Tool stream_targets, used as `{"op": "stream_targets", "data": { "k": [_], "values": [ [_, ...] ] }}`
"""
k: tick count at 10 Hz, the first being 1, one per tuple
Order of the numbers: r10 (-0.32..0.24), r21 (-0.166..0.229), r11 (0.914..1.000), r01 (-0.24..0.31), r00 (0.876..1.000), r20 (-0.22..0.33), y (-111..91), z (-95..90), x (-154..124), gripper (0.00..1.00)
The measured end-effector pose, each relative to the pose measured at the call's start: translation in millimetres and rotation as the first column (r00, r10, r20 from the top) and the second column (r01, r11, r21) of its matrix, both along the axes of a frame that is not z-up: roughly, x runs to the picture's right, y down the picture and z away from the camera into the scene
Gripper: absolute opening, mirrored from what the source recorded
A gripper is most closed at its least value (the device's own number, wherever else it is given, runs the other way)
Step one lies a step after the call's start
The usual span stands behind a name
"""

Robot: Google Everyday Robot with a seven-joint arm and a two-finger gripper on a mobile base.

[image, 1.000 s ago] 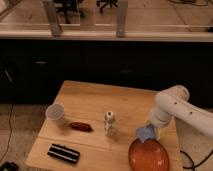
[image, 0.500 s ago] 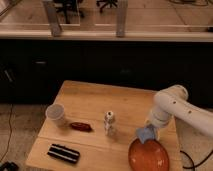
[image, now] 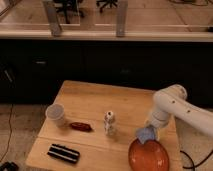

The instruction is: Place the white sponge in the ceramic bowl

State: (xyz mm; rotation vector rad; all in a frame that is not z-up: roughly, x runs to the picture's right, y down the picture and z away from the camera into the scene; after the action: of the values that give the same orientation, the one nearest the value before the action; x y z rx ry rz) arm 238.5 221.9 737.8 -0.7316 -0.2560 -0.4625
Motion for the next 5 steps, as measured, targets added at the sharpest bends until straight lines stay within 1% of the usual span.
{"op": "stream_targets", "data": {
  "k": [5],
  "values": [
    [-0.010,-0.021,0.9997,0.010,1.000,0.001,2.3,-0.9,-2.3,0.03]
  ]
}}
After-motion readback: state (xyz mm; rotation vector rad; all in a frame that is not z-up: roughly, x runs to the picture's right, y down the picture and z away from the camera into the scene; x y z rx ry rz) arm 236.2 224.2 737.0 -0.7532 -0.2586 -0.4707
